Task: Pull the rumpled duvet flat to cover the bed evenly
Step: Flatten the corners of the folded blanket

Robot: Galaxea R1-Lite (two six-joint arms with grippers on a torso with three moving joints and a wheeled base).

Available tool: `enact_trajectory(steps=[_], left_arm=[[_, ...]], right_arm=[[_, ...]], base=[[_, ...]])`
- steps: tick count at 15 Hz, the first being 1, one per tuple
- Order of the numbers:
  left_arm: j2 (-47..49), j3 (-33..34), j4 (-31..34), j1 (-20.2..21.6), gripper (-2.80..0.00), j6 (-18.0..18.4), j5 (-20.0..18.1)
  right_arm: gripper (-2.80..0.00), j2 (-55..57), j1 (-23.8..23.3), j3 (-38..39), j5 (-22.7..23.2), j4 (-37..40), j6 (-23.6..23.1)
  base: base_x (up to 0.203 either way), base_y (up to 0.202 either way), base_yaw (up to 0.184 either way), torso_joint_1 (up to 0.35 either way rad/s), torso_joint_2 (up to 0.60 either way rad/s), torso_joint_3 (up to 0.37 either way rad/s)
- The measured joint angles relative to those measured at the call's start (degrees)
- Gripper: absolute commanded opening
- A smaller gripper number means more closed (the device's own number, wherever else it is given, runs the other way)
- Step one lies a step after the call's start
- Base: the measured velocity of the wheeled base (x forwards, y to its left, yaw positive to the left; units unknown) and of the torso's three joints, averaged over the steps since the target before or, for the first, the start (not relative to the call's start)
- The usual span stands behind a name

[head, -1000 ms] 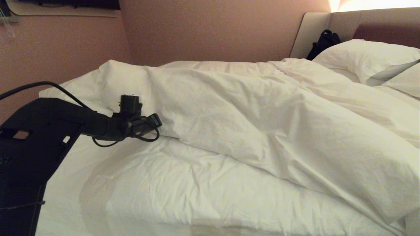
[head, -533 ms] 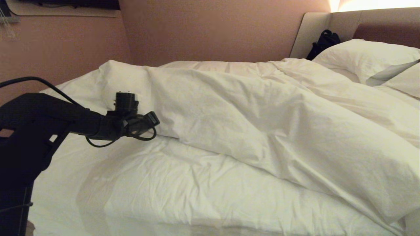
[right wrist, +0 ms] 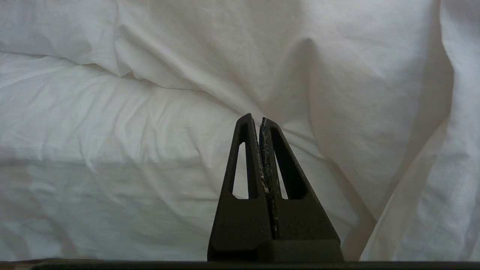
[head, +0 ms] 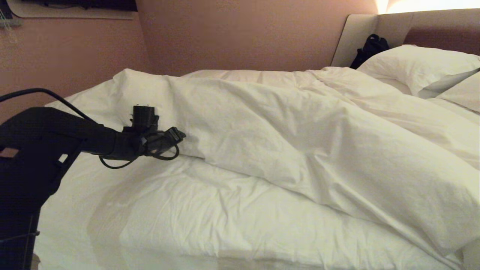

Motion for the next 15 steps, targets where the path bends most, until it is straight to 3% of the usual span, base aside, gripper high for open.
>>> enact_trajectory(steps=[3,7,15], left_arm=[[0.91,0.02,0.02,0.02,0.0,-4.66,0.32],[3.15,-1.04,-0.17,-0.11,0.0,-5.13,0.32],[11.22,-13.08,0.48,-0.37,0.0,-6.13,0.4]], right_arm=[[-2.8,0.0,0.0,0.0,0.01,0.0,0.0],[-2.8,0.0,0.0,0.0,0.01,0.0,-0.01],[-2.8,0.0,0.0,0.0,0.01,0.0,-0.01]], base=[[0.0,0.0,0.0,0.0,0.0,0.0],[0.0,0.0,0.0,0.0,0.0,0.0],[0.0,0.0,0.0,0.0,0.0,0.0]])
